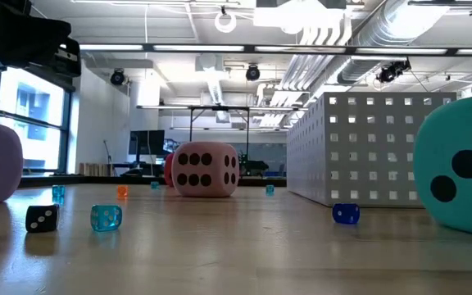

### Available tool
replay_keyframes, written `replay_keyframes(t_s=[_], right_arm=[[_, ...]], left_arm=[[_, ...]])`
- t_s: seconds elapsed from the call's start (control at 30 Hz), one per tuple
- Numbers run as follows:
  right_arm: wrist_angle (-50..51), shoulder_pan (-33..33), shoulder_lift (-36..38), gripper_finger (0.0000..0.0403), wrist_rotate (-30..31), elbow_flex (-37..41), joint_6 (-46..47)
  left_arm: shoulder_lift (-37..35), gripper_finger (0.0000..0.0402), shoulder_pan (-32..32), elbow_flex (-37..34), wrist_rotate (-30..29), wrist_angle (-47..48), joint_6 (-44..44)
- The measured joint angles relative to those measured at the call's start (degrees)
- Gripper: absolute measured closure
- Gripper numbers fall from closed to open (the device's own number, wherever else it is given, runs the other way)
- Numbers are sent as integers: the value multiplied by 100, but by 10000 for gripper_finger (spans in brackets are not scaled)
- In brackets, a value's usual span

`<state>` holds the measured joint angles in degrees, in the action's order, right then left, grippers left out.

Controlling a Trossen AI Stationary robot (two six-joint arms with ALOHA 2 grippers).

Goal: Pick & Place Dice
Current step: Put the light blue die into the white bin

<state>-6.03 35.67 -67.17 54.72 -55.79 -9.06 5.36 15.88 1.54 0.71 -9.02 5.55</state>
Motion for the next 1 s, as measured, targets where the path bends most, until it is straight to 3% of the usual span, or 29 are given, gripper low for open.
replay_keyframes(t_s=[0.3, 0.5, 0.8, 1.0], right_arm=[[-58, 112, -77, 57, -143, 2, 250], [-61, 109, -77, 57, -871, 2, 628], [-61, 108, -77, 7, -829, 2, 754], [-62, 41, -77, 4, -839, 2, 793]], left_arm=[[0, 401, 0, -1, 2, -1, 1], [0, 401, 0, -1, 2, 0, 1], [1, 401, 0, 0, 4, -2, 1], [1, 401, 0, -1, 6, -2, 1]])
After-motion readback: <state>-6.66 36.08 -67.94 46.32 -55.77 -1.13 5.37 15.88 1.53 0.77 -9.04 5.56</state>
